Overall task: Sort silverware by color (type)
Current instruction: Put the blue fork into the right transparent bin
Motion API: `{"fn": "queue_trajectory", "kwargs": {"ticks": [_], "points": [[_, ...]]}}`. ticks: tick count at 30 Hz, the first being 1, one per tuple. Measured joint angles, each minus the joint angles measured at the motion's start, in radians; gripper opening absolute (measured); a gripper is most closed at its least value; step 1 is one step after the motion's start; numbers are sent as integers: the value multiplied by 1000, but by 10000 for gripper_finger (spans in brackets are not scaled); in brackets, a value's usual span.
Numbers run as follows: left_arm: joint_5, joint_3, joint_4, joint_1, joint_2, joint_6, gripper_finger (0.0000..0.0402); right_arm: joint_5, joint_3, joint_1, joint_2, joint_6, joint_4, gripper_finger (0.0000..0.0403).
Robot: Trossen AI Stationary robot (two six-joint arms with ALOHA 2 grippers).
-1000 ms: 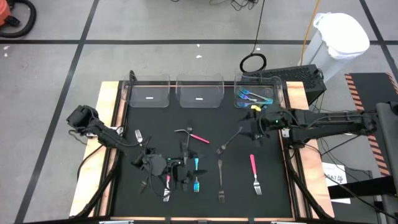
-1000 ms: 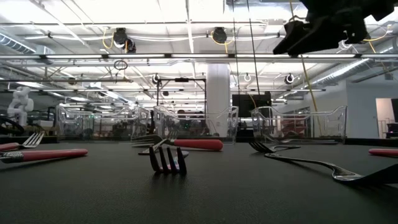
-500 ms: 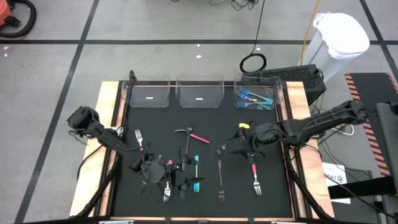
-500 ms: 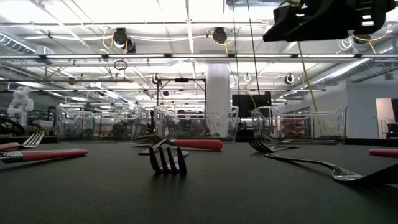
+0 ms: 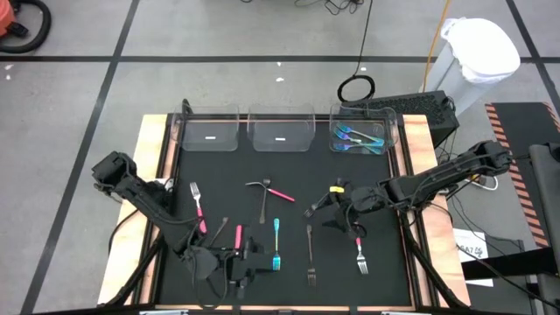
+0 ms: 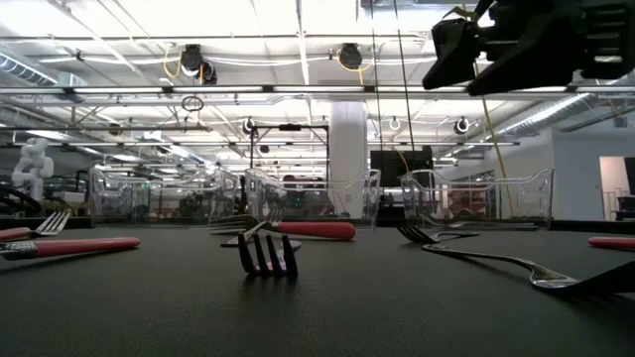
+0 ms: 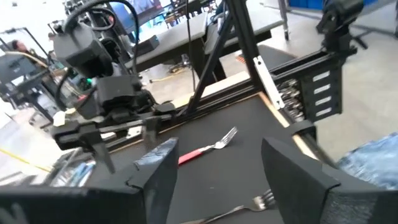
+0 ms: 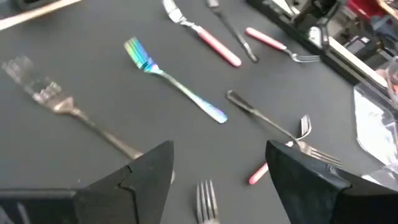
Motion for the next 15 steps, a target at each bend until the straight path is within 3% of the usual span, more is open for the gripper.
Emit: {"fn": "queue_trajectory", "kwargs": {"ticks": [9, 15], "points": [[-13, 0, 0, -5, 29, -41, 180, -132, 0, 5, 0, 57, 34, 249], [75, 61, -5, -9, 131, -26, 173, -131, 0, 20, 0, 87, 34, 249]]}}
